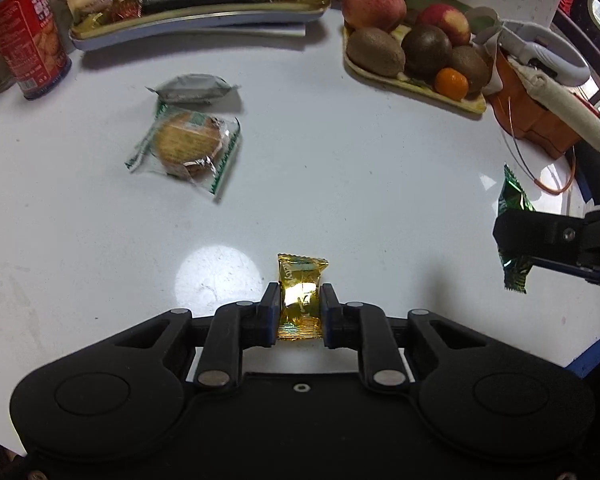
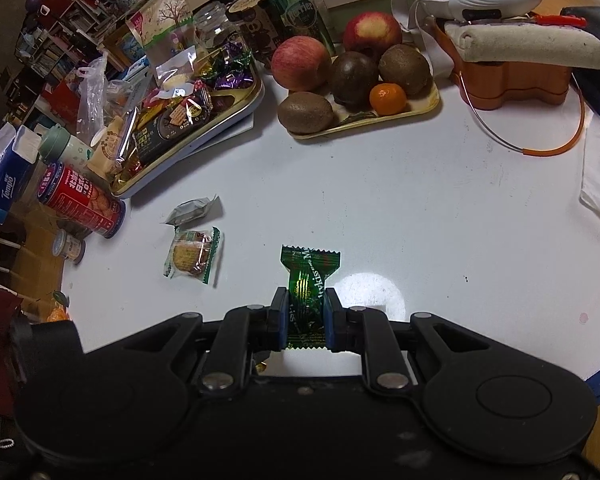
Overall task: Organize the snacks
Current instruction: 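Carry the gold candy over the tray and open the left gripper while the right holds the green candy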
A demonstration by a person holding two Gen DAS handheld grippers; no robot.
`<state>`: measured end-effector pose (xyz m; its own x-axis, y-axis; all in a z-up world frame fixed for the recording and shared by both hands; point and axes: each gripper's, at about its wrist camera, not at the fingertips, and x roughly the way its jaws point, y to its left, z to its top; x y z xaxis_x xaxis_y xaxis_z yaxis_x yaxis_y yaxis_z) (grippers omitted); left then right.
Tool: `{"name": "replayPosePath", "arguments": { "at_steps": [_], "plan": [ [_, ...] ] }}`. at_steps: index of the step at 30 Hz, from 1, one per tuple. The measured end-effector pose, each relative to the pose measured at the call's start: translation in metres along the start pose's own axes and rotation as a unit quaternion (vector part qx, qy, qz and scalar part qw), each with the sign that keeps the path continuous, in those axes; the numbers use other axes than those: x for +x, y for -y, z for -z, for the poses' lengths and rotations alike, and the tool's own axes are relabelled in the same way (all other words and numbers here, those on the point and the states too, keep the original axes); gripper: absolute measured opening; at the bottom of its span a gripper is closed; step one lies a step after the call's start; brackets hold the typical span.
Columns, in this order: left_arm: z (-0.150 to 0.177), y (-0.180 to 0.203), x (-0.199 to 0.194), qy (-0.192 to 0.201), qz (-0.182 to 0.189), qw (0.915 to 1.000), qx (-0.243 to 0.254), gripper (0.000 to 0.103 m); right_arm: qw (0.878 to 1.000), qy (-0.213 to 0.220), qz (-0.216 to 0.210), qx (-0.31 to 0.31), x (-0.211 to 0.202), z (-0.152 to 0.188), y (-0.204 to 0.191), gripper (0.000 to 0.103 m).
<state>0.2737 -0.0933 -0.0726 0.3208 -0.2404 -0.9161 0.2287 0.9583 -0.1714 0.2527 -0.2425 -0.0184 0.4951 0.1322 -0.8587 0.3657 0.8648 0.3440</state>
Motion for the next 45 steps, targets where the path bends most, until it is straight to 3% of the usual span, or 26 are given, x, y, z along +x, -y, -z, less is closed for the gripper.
{"name": "replayPosePath", "arguments": {
  "at_steps": [5, 10, 15, 22, 30, 35, 40, 45],
  "plan": [
    [0.006, -0.021, -0.048, 0.037, 0.012, 0.9987, -0.033, 0.026, 0.999, 0.026, -0.032, -0.008, -0.017, 0.004, -0.001, 0.019],
    [0.029, -0.037, -0.099, 0.09, -0.034, 0.995, -0.028, 0.026, 0.994, 0.081, -0.031, -0.064, -0.042, 0.02, -0.01, 0.019],
    [0.069, -0.054, -0.13, 0.121, -0.038, 0.9911, -0.04, 0.026, 0.983, 0.136, -0.026, -0.119, -0.061, 0.046, -0.014, 0.019],
    [0.132, -0.056, -0.138, 0.107, -0.041, 0.9929, -0.031, 0.026, 0.978, 0.15, -0.044, -0.136, -0.08, 0.101, -0.001, 0.019],
    [0.18, -0.041, -0.14, 0.093, -0.043, 0.9946, -0.014, 0.027, 0.985, 0.125, -0.052, -0.109, -0.086, 0.155, 0.015, 0.019],
    [0.199, -0.036, -0.132, 0.071, -0.049, 0.9959, -0.027, 0.027, 0.987, 0.118, -0.057, -0.09, -0.09, 0.175, 0.022, 0.019],
    [0.208, -0.028, -0.134, 0.08, -0.057, 0.995, -0.016, 0.034, 0.986, 0.122, -0.061, -0.096, -0.091, 0.179, 0.02, 0.019],
    [0.206, -0.028, -0.135, 0.086, -0.068, 0.9938, -0.021, 0.035, 0.983, 0.135, -0.068, -0.104, -0.095, 0.181, 0.018, 0.019]
  ]
}}
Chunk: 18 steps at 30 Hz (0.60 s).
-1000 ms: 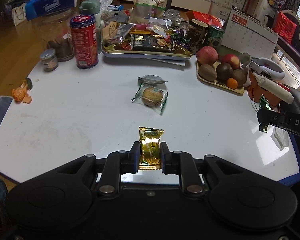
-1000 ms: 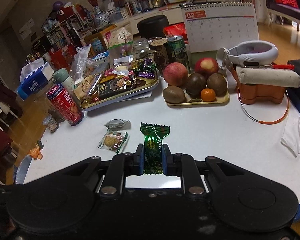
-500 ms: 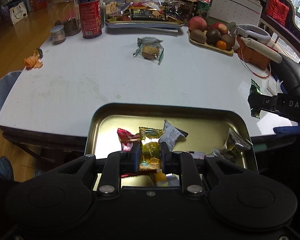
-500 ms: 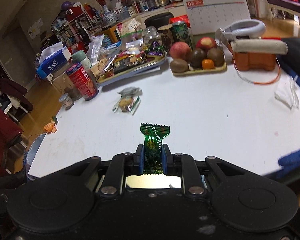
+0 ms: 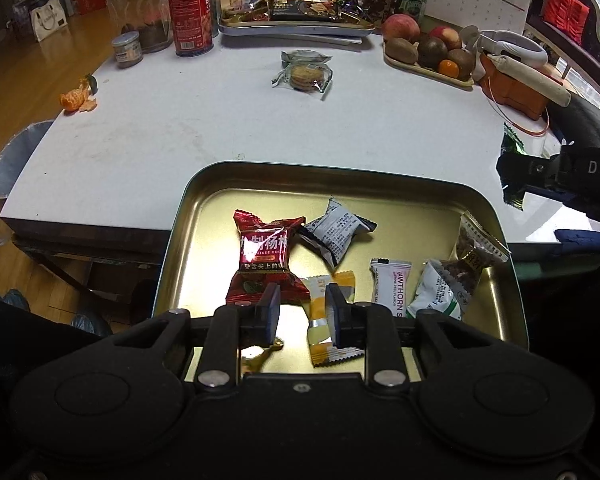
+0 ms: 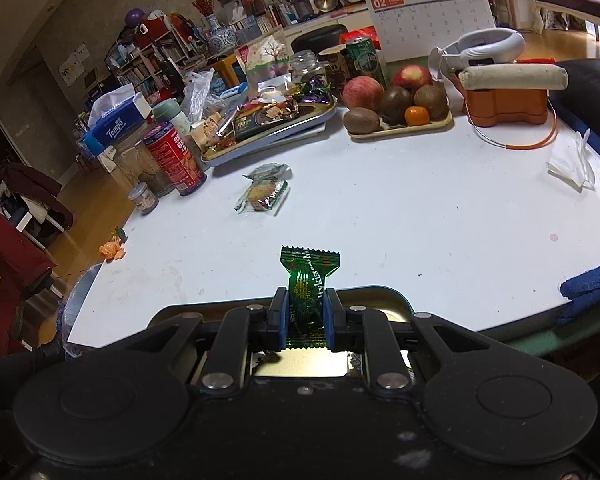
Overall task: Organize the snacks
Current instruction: 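Carry the gold candy over the tray and open the left gripper while the right holds the green candy, then open the right gripper over the gold tray to drop the green candy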
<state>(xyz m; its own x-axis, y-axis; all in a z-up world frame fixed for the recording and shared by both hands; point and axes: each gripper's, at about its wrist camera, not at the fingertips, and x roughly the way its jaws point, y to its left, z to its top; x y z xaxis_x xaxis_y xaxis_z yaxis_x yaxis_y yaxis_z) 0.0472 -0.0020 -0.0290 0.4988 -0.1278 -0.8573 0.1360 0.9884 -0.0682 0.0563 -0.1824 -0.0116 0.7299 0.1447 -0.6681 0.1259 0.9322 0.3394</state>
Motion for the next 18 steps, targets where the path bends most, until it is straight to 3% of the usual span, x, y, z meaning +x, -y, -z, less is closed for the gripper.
{"name": "replayPosePath", "arguments": {
  "at_steps": [9, 11, 18],
  "plan": [
    [0.0, -0.001, 0.002, -0.001, -0.005, 1.0, -0.008, 0.035, 0.999, 0.024, -0.034, -0.027, -0.009, 0.003, -0.011, 0.023],
    [0.0, -0.001, 0.002, -0.002, -0.005, 1.0, -0.007, 0.035, 0.998, 0.026, -0.041, -0.031, -0.01, 0.003, -0.013, 0.034],
    [0.0, 0.002, 0.003, -0.004, -0.006, 1.0, -0.001, 0.035, 0.999, 0.015, -0.029, -0.039, -0.004, 0.003, -0.016, 0.034]
  ]
}}
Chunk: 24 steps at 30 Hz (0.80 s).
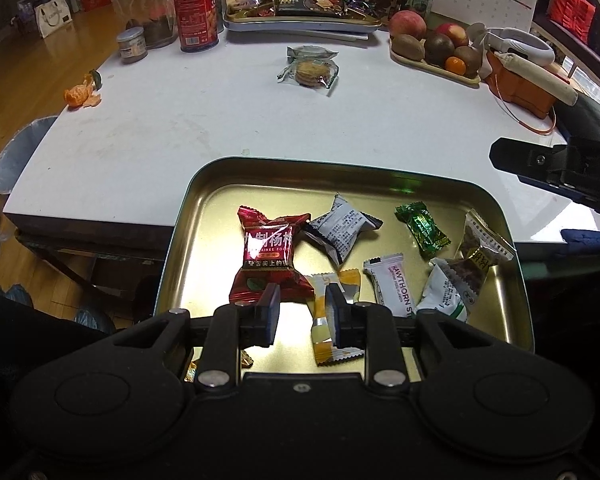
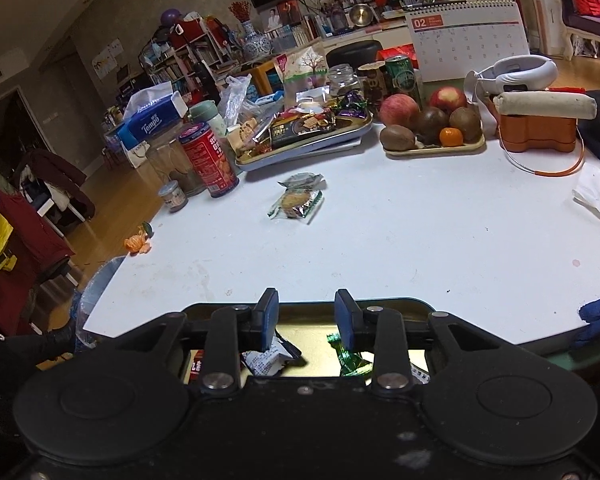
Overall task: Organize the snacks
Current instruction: 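Open the right gripper over the gold tray to drop the green candy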
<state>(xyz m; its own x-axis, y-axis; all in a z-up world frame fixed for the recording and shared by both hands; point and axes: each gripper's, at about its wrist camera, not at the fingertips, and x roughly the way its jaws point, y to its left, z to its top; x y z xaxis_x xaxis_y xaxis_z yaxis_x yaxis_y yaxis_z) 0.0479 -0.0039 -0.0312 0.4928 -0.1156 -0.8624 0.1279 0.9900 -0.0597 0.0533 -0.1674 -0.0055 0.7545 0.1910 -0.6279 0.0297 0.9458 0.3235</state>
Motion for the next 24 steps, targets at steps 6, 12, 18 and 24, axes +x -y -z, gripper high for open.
{"name": "replayPosePath", "arguments": {
  "at_steps": [6, 12, 18, 24],
  "plan": [
    [0.0, 0.007, -0.002, 0.002, -0.001, 0.9999, 0.015, 0.035, 1.0, -0.007, 0.009, 0.007, 0.002, 0.0, 0.003, 0.034],
    [-0.004, 0.011, -0.003, 0.009, 0.0, 0.9996, 0.027, 0.035, 0.999, -0.024, 0.021, 0.022, 0.007, 0.001, 0.006, 0.034],
    [-0.016, 0.01, 0.0, 0.003, -0.005, 0.9996, 0.028, 0.035, 0.997, -0.061, 0.043, 0.026, 0.018, 0.001, 0.006, 0.035],
    [-0.039, 0.011, -0.005, 0.02, -0.006, 0.9992, 0.034, 0.036, 0.994, -0.092, 0.056, 0.025, 0.029, -0.003, 0.003, 0.035]
  ]
}}
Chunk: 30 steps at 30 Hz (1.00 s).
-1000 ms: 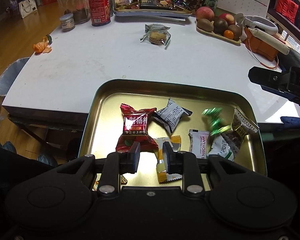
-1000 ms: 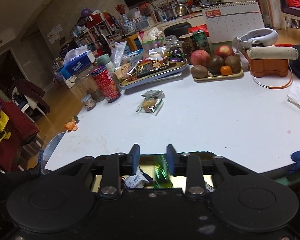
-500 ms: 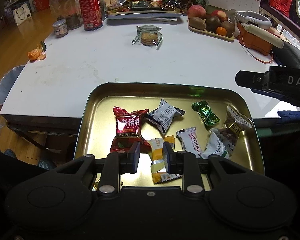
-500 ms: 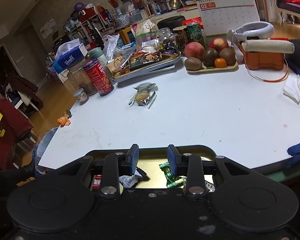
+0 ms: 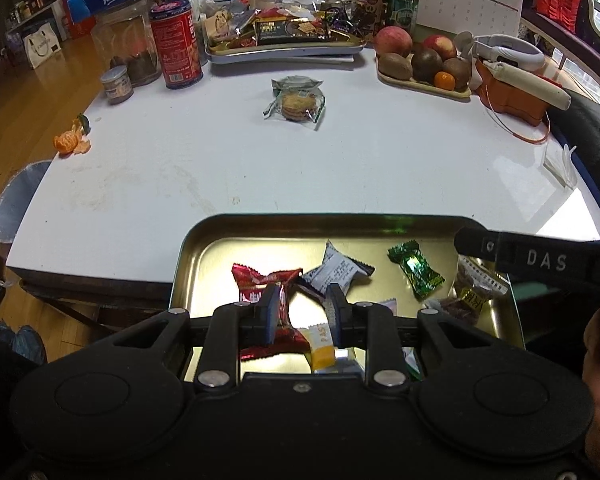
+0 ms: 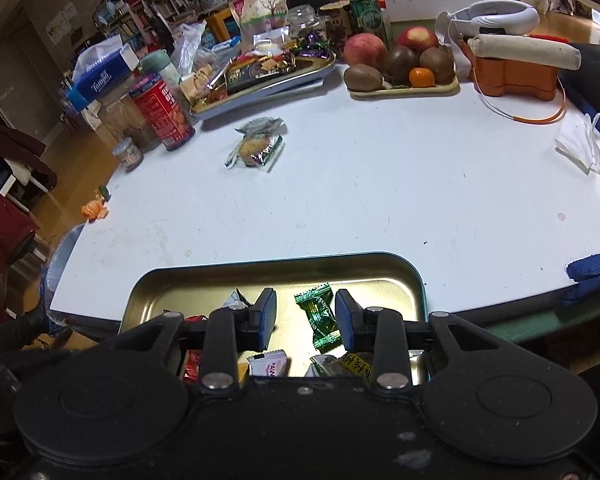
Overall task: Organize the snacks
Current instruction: 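Open the right gripper over the gold tray to drop the green candy, then move both open tools back toward the cookie packet and white bar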
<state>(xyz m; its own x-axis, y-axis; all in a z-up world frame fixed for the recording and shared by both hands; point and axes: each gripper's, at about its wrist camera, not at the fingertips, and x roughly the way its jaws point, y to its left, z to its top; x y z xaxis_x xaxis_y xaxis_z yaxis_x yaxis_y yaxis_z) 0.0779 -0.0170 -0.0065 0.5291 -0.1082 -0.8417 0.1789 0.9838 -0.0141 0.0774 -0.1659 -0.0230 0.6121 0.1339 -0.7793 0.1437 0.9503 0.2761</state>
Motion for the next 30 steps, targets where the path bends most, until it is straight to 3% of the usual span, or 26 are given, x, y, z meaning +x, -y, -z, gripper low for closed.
{"name": "replayPosePath", "arguments": {
  "at_steps": [5, 8, 16, 21, 25, 30],
  "plan": [
    [-0.031, -0.004, 0.0, 0.02, 0.001, 0.9998, -0.004, 0.037, 1.0, -0.011, -0.005, -0.006, 0.003, -0.014, -0.006, 0.037],
    [-0.051, -0.007, 0.003, 0.03, -0.002, 0.9995, -0.004, 0.05, 1.0, -0.015, -0.004, -0.011, 0.005, -0.026, -0.01, 0.038],
    [-0.116, -0.023, 0.021, 0.048, -0.009, 0.9987, -0.013, 0.05, 1.0, -0.018, -0.003, -0.007, 0.023, -0.073, -0.014, 0.041],
    [-0.16, -0.042, 0.047, 0.035, -0.014, 0.9981, -0.048, 0.051, 1.0, -0.017, 0.002, 0.014, 0.042, -0.102, -0.01, 0.043],
    [-0.191, -0.059, 0.072, 0.026, -0.04, 0.9957, -0.08, 0.051, 0.999, -0.027, 0.001, 0.036, 0.06, -0.126, -0.006, 0.045],
    [-0.205, -0.075, 0.102, 0.002, -0.062, 0.9934, -0.097, 0.051, 0.997, -0.048, 0.0, 0.058, 0.085, -0.154, -0.004, 0.046]
  ]
}}
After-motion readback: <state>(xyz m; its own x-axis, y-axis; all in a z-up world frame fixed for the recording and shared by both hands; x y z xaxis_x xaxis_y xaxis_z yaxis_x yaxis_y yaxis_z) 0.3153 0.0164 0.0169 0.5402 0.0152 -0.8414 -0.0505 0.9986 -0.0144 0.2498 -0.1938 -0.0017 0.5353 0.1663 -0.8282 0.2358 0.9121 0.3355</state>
